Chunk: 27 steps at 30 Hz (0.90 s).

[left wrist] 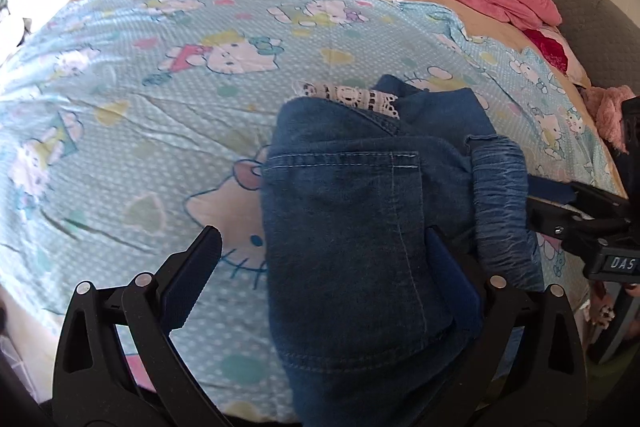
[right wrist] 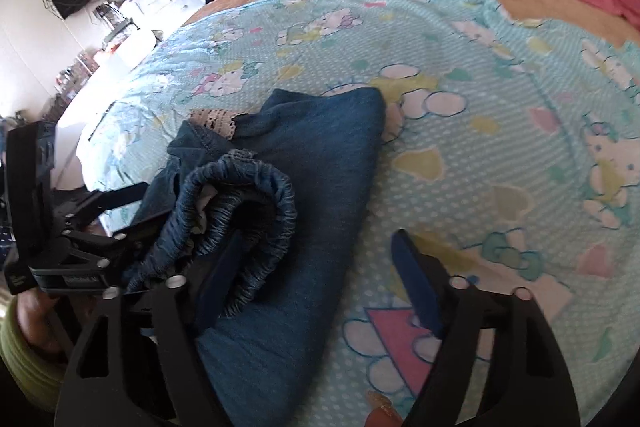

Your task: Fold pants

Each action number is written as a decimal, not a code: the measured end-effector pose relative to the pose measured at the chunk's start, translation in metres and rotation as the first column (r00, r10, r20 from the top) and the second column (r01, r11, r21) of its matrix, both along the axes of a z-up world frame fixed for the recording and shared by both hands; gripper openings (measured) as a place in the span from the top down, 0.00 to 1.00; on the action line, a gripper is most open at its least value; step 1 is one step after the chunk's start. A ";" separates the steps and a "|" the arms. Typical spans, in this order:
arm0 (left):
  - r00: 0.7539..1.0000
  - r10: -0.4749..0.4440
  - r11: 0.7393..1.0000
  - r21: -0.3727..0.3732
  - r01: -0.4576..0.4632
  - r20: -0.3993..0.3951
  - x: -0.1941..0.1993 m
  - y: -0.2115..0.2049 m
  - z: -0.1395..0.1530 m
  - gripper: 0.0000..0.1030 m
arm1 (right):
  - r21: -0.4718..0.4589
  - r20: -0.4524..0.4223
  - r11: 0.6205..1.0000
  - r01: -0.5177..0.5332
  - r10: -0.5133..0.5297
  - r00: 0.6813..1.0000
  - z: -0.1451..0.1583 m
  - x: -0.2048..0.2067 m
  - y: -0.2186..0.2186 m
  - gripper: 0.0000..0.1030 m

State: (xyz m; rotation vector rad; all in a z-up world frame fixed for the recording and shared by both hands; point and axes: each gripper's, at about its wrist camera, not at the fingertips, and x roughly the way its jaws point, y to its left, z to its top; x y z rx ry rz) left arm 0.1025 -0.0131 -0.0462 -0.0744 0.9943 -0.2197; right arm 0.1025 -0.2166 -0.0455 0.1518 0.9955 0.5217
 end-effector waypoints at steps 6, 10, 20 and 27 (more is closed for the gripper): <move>1.000 -0.019 0.997 -0.077 0.018 -0.002 0.005 -0.007 -0.003 0.32 | 0.022 0.022 0.999 -0.046 0.046 0.999 -0.006 0.003 0.012 0.58; 1.000 -0.014 0.997 -0.080 0.015 0.020 0.003 -0.012 0.001 0.53 | 0.036 0.054 0.996 -0.088 0.086 0.995 0.000 0.002 0.019 0.86; 0.994 0.019 0.997 -0.078 -0.010 0.110 0.033 -0.001 0.049 0.75 | 0.020 0.211 0.992 -0.121 0.114 0.971 0.053 0.029 0.031 0.89; 0.985 0.038 0.999 -0.031 -0.034 0.165 0.081 0.003 0.072 0.75 | -0.003 0.251 0.995 -0.101 0.099 0.963 0.072 0.080 0.041 0.89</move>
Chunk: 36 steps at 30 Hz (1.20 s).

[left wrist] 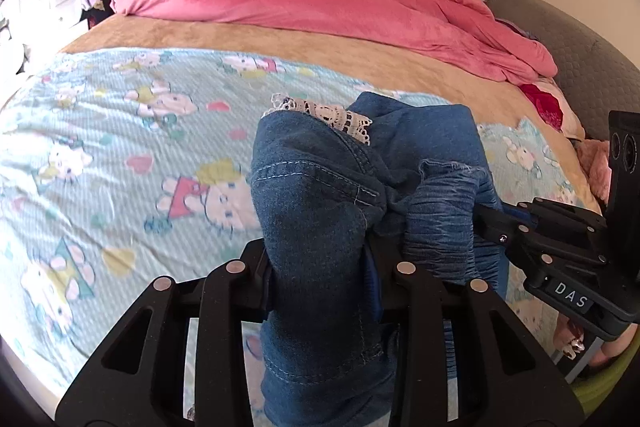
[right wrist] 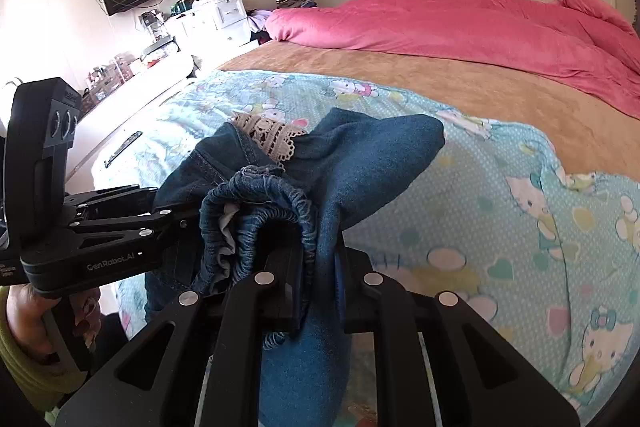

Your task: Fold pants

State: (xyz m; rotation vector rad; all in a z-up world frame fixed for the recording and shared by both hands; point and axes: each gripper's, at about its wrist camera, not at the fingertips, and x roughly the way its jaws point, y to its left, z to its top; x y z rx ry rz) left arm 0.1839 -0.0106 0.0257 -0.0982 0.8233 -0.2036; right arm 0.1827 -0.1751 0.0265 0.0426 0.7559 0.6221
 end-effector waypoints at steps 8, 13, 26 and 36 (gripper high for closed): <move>1.000 0.017 0.999 0.043 -0.016 -0.024 0.028 0.001 -0.019 0.68 | -0.058 -0.030 0.998 0.038 -0.040 0.999 -0.018 0.035 0.010 0.88; 0.997 0.033 0.997 0.077 -0.028 -0.071 0.035 0.004 -0.043 0.52 | -0.222 -0.037 0.970 0.100 -0.110 0.993 -0.046 0.047 0.019 0.56; 0.994 0.053 0.996 0.078 -0.046 -0.097 0.026 0.013 -0.062 0.33 | -0.195 -0.109 0.969 0.149 -0.172 0.979 -0.063 0.047 0.001 0.40; 0.995 0.081 0.993 0.088 -0.077 -0.052 0.006 0.016 -0.037 0.11 | -0.099 -0.024 0.974 0.206 -0.209 0.978 -0.023 0.016 -0.023 0.06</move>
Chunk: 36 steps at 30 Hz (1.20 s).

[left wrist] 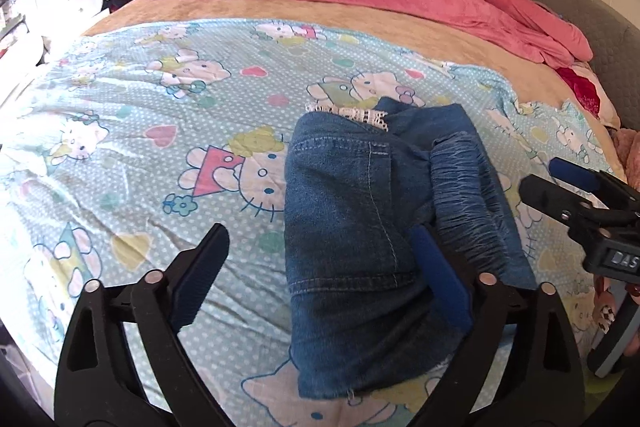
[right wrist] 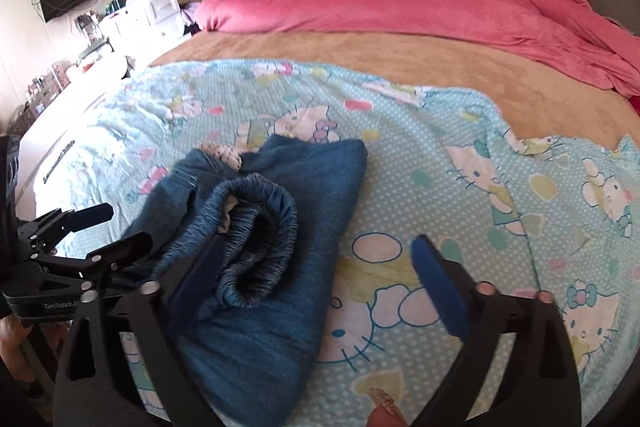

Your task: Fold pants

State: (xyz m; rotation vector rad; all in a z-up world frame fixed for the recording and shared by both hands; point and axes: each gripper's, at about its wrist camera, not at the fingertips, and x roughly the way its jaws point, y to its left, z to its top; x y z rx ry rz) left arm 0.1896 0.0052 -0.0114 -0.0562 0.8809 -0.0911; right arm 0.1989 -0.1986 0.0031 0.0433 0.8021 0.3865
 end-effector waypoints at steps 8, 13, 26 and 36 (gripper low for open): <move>0.997 0.003 0.999 0.034 -0.006 0.079 -0.034 -0.003 0.039 0.09 | 0.031 0.125 0.999 0.025 -0.028 0.992 0.041 -0.039 -0.011 0.04; 0.991 0.017 0.999 0.030 -0.022 0.132 -0.062 -0.002 0.059 0.09 | 0.039 0.186 0.999 0.034 -0.040 0.982 0.061 -0.065 -0.016 0.04; 0.982 0.055 0.997 0.040 -0.064 0.182 -0.136 0.008 0.072 0.09 | 0.053 0.212 0.998 0.044 -0.054 0.976 0.073 -0.133 -0.030 0.04; 0.987 0.070 0.996 0.046 -0.078 0.146 -0.173 0.010 0.054 0.09 | 0.045 0.177 0.997 0.058 -0.065 0.982 0.056 -0.175 -0.034 0.04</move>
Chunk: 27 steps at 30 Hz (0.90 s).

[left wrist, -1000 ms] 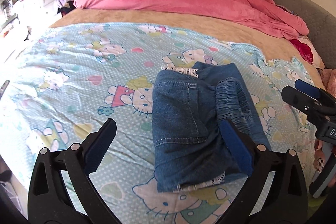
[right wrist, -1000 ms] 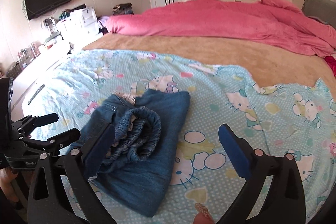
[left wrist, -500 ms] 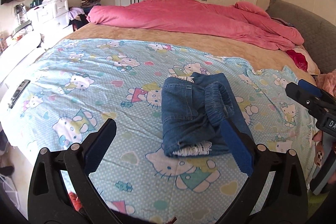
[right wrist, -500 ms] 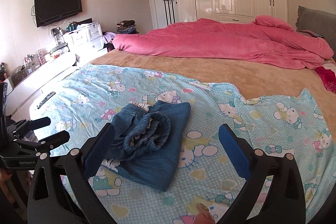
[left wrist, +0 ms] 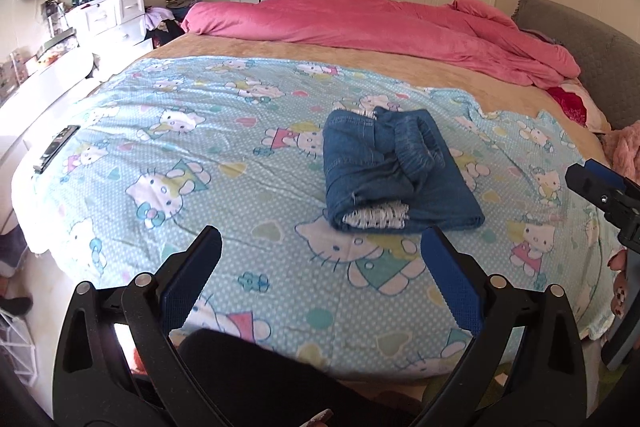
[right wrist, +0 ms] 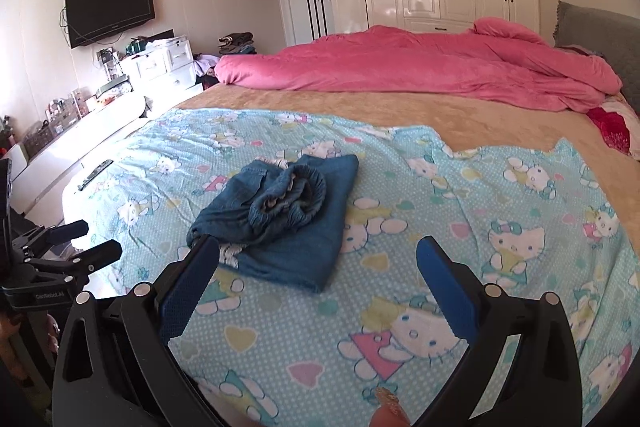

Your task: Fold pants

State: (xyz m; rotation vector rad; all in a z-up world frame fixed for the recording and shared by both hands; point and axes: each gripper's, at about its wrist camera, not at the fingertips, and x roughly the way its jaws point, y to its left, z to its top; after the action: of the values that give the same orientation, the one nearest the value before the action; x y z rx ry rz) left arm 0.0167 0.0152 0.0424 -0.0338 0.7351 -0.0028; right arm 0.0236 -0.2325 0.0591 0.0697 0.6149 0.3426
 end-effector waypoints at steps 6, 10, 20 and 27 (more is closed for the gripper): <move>0.999 -0.003 1.000 0.010 0.004 -0.036 -0.012 -0.004 -0.018 0.09 | -0.022 -0.055 1.000 -0.007 0.006 0.998 -0.020 -0.011 0.005 0.04; 0.999 -0.010 1.000 0.017 0.011 -0.047 -0.016 -0.008 -0.029 0.09 | -0.039 -0.058 0.999 0.002 -0.004 0.998 -0.030 -0.018 0.007 0.04; 0.998 -0.019 1.000 -0.003 0.019 -0.067 -0.018 -0.013 -0.047 0.09 | -0.062 -0.108 0.998 -0.008 0.001 0.994 -0.055 -0.024 0.012 0.04; 0.997 -0.001 1.000 0.004 0.002 -0.078 -0.017 -0.011 -0.048 0.09 | -0.070 -0.122 0.997 -0.018 0.009 0.992 -0.060 -0.024 0.017 0.04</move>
State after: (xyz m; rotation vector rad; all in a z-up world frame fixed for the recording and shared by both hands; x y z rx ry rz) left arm -0.0005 0.0041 -0.0060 -0.0293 0.8131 -0.0012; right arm 0.0000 -0.2151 -0.0004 0.0184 0.7484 0.3310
